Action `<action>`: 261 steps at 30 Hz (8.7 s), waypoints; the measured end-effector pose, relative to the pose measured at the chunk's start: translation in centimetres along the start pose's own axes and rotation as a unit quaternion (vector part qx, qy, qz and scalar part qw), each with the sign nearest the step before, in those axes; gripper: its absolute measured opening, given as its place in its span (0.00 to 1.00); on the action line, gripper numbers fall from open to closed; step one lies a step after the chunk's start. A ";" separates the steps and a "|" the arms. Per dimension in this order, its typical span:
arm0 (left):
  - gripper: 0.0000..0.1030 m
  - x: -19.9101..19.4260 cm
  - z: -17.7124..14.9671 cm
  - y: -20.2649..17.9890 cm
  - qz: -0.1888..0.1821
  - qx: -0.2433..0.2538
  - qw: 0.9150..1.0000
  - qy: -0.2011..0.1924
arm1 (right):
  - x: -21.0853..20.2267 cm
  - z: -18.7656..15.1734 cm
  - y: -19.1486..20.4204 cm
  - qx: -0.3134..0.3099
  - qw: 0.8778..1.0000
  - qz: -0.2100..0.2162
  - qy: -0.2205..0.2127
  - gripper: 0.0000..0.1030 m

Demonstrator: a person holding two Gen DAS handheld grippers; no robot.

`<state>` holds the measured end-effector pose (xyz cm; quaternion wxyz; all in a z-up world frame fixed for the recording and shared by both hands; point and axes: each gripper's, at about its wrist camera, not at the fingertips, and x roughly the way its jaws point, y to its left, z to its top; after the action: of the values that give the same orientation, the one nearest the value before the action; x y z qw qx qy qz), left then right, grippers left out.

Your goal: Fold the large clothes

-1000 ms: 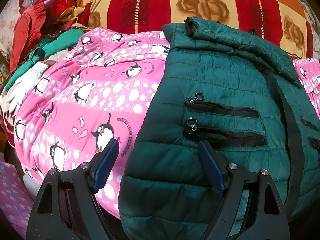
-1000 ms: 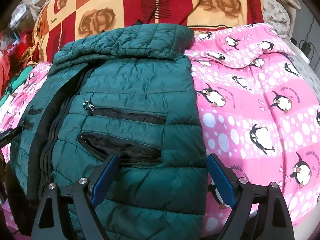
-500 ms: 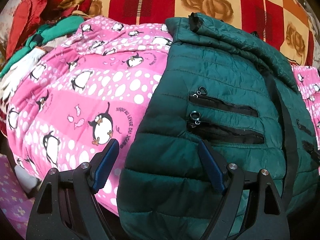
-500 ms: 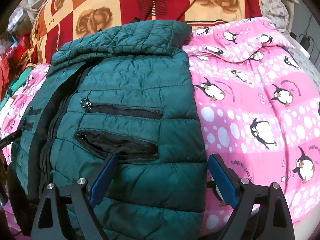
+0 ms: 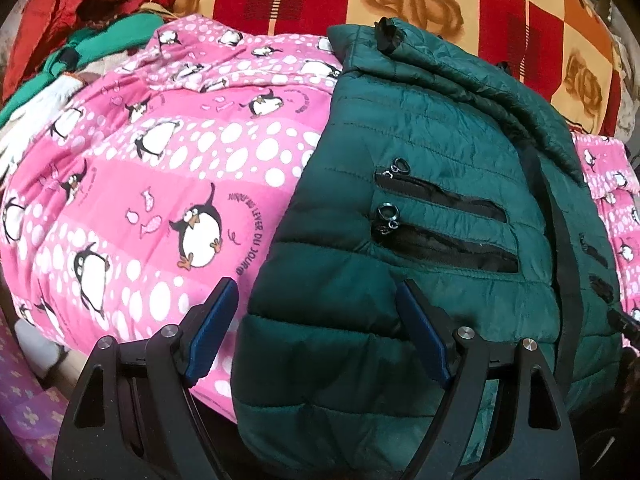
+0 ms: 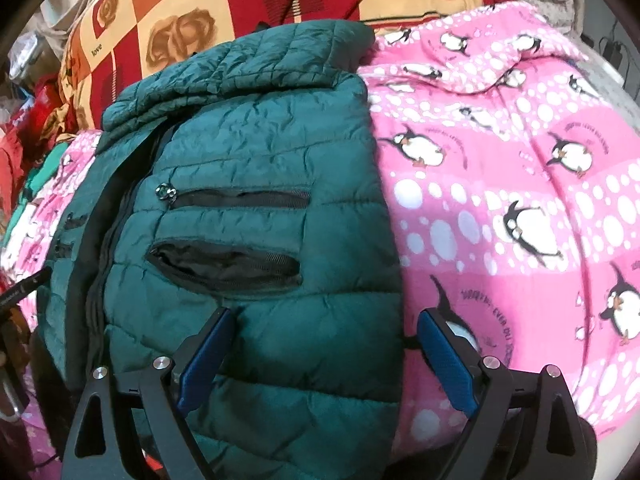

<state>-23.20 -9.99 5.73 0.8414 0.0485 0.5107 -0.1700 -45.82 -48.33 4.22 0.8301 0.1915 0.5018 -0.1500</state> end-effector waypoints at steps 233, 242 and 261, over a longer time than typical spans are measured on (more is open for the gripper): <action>0.98 7.3 19.8 -9.4 0.027 0.012 0.988 -0.149 | 9.5 24.5 9.2 -0.078 0.987 -0.015 -0.136 0.99; 0.98 7.8 19.8 -9.5 0.025 0.011 0.989 -0.145 | 9.7 24.8 8.7 -0.074 0.988 -0.017 -0.138 0.99; 0.98 8.6 20.0 -9.4 0.020 0.008 0.991 -0.134 | 9.8 24.9 7.1 -0.059 0.988 -0.029 -0.138 0.99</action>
<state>-5.89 -25.91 8.55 0.9051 0.0422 0.3907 -0.1622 -18.95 -54.26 7.16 0.8964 0.1051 0.3960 -0.1690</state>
